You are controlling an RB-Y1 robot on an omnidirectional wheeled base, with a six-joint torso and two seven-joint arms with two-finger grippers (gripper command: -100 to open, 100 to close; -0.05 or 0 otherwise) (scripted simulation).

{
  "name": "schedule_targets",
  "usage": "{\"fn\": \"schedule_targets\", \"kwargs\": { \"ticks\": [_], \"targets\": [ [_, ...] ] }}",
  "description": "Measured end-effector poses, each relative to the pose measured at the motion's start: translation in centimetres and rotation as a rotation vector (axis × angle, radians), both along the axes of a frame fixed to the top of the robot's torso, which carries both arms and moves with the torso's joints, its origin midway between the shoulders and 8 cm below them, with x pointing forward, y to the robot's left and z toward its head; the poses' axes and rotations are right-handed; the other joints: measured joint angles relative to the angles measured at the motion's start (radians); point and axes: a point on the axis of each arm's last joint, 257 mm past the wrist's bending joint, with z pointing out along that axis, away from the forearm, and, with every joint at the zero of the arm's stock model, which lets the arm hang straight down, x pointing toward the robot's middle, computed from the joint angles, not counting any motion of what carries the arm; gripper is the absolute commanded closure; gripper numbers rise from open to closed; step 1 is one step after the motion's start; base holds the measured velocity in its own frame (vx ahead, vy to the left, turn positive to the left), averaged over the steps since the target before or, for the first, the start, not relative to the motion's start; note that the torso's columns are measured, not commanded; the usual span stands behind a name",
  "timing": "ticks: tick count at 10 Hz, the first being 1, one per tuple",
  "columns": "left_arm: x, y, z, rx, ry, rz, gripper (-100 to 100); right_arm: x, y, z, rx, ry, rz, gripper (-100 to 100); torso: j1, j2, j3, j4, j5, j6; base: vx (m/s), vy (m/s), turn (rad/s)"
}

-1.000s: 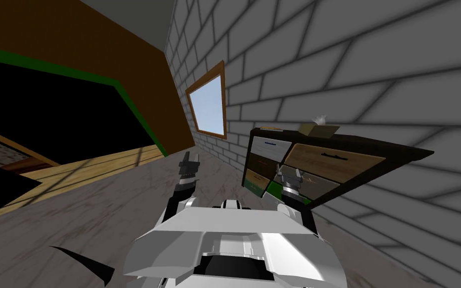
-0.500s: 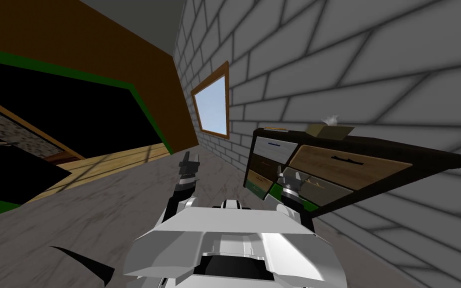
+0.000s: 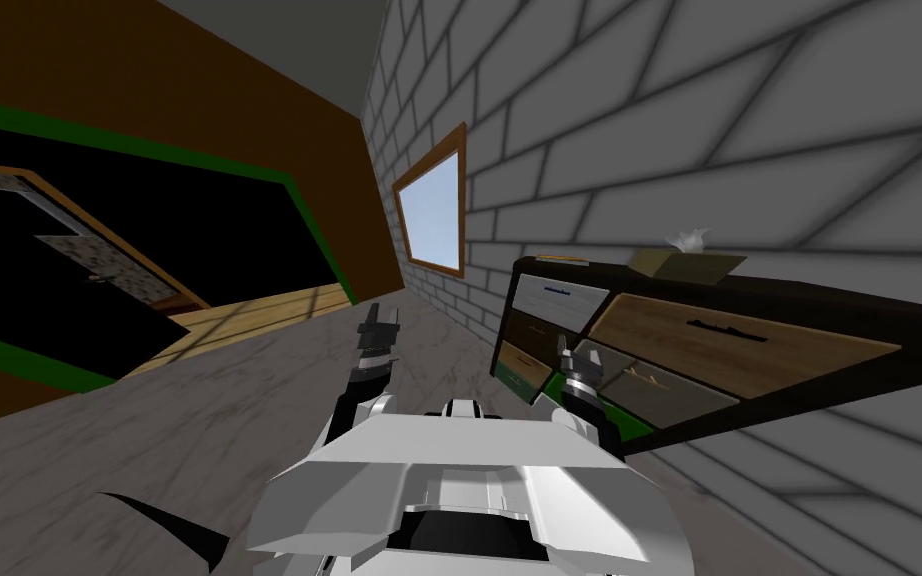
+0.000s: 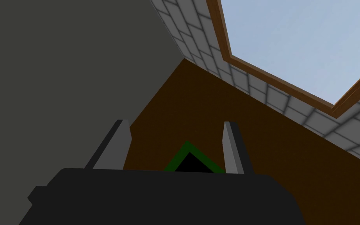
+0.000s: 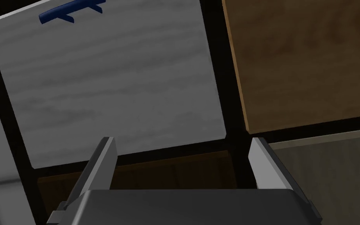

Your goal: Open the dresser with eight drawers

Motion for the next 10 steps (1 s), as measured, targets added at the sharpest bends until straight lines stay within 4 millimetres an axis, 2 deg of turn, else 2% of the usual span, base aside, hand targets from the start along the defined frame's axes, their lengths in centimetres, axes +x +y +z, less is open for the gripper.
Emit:
{"fn": "schedule_targets", "kwargs": {
  "ticks": [1, 10],
  "targets": [
    [0.0, 0.0, 0.0, 0.000, 0.000, 0.000, 0, 0.0, -0.3, -0.5, 0.032, -0.013, 0.005, -100, 0.000, 0.000, 0.000, 0.000, 0.000, 0.001, -0.004, -0.007, -0.019],
    [0.0, 0.0, 0.0, 0.000, 0.000, 0.000, 0, -0.2, -2.7, -4.6, 0.325, -0.139, 0.029, -100, 0.000, 0.000, 0.000, 0.000, 0.000, 0.000, -0.012, -0.013, 0.134]
  ]
}}
